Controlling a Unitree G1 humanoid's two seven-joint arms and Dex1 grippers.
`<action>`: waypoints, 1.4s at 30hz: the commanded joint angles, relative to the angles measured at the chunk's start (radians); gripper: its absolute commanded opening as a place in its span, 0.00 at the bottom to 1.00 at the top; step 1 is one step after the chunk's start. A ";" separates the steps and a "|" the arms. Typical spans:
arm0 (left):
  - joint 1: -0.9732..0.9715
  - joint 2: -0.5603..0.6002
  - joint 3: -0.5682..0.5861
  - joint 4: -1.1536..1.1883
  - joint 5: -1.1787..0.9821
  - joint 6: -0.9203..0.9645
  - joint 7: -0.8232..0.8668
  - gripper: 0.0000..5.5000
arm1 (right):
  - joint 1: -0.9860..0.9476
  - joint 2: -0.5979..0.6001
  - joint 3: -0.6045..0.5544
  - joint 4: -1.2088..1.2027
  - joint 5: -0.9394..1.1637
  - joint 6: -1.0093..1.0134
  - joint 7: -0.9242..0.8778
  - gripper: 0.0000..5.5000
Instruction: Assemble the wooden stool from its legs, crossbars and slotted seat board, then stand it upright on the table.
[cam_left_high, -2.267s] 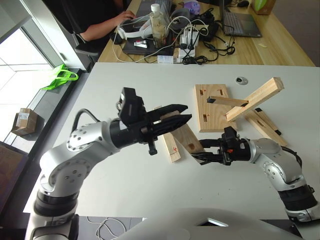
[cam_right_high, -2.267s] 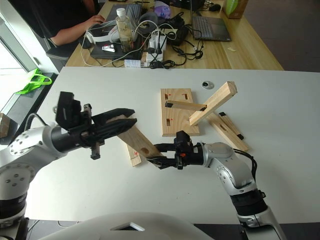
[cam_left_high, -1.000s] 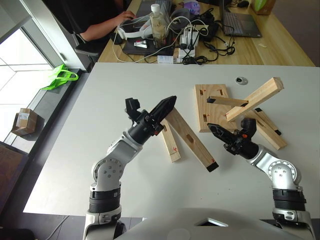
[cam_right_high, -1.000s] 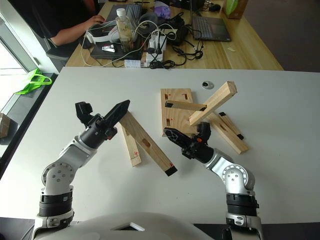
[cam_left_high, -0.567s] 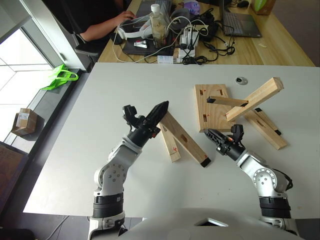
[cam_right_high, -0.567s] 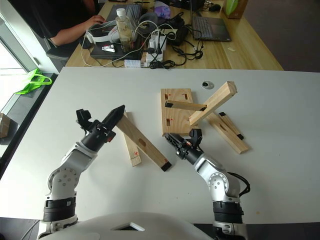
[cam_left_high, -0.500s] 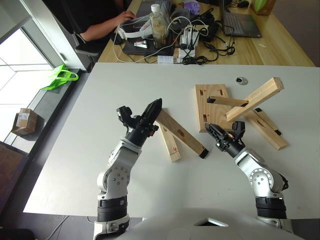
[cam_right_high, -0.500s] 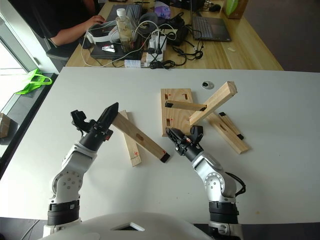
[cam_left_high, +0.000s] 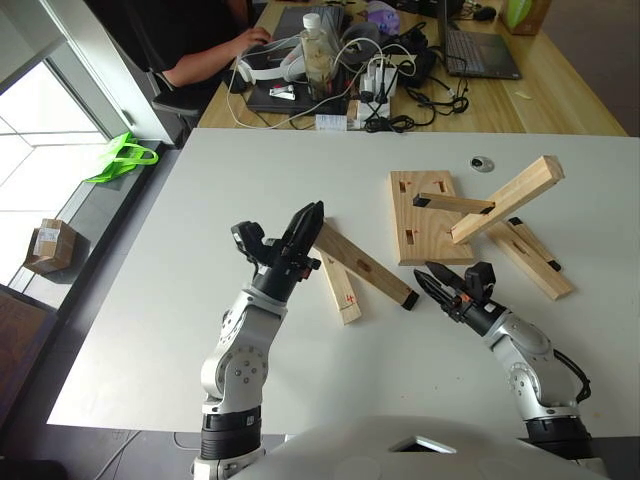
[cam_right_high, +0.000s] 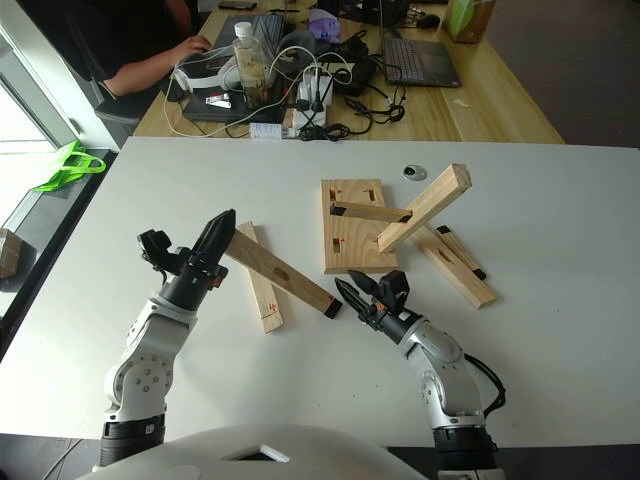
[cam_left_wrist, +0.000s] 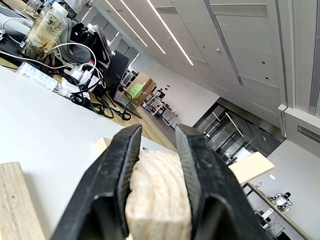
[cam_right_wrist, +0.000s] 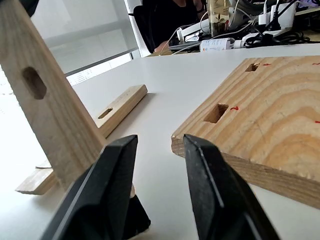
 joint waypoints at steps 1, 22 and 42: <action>0.008 0.078 0.014 0.011 0.042 0.046 -0.009 0.22 | -0.021 0.004 0.017 0.029 -0.023 -0.033 0.004 0.29; -0.024 0.075 0.020 -0.001 0.024 0.073 -0.005 0.25 | -0.096 0.139 -0.005 0.112 -0.107 -0.293 -0.178 0.18; -0.043 0.113 -0.013 -0.038 0.004 0.138 -0.084 0.25 | -0.271 -0.180 0.009 0.044 0.296 0.279 0.361 0.30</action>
